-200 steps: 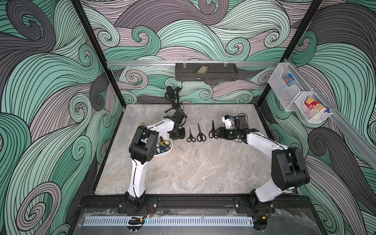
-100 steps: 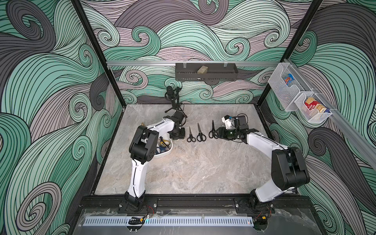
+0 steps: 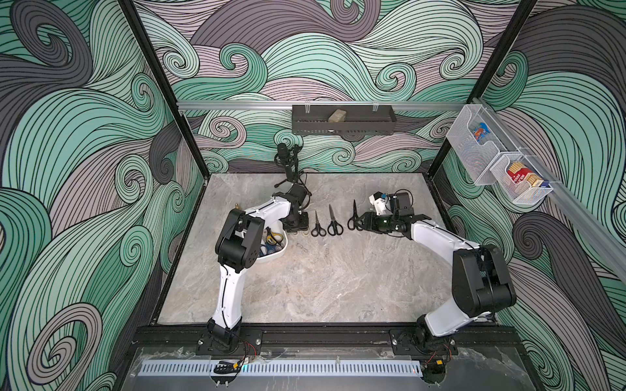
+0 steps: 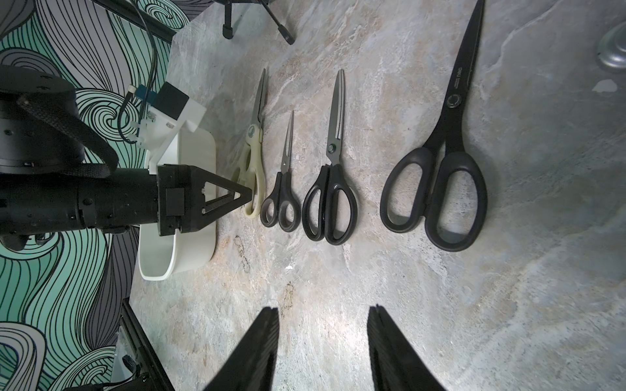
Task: Take the scissors out of the storage box
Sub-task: Place the scissors at the center of the board, then pick up the scissors from the storage box.
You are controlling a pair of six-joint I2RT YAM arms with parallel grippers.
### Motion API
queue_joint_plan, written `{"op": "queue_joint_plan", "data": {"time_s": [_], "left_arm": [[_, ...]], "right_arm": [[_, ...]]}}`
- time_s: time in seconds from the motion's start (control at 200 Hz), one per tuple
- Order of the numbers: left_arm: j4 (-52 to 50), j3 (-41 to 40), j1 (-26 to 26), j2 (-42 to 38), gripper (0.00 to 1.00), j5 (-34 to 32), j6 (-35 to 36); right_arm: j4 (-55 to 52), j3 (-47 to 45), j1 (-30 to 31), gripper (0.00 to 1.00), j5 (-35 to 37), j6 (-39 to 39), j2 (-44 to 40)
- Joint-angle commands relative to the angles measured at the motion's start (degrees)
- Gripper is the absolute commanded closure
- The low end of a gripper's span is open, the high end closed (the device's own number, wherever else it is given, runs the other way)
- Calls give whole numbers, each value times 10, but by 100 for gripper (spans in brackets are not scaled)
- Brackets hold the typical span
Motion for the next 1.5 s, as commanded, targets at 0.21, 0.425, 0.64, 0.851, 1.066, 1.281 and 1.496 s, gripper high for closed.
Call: {"op": "queue_joint_plan", "data": {"time_s": [0.21, 0.425, 0.64, 0.851, 1.066, 1.281, 1.496], "left_arm": [[-46, 78, -4, -6, 56, 25, -4], [-59, 93, -2, -71, 56, 26, -4], [-65, 7, 27, -170, 56, -3, 6], [-42, -144, 100, -262, 56, -26, 27], [-20, -236, 144, -276, 59, -37, 47], [11, -257, 145, -254, 62, -38, 44], [33, -262, 145, -233, 65, -41, 37]], "right_arm": [[0, -2, -3, 53, -2, -2, -21], [-2, 17, 10, 53, -5, 0, -14], [-3, 38, 45, 53, -1, 3, 4], [-3, 52, 61, 53, 4, 6, 17], [-3, 58, 65, 54, 3, 10, 20], [-3, 53, 65, 54, 3, 11, 18], [-3, 49, 65, 54, 6, 12, 15]]}}
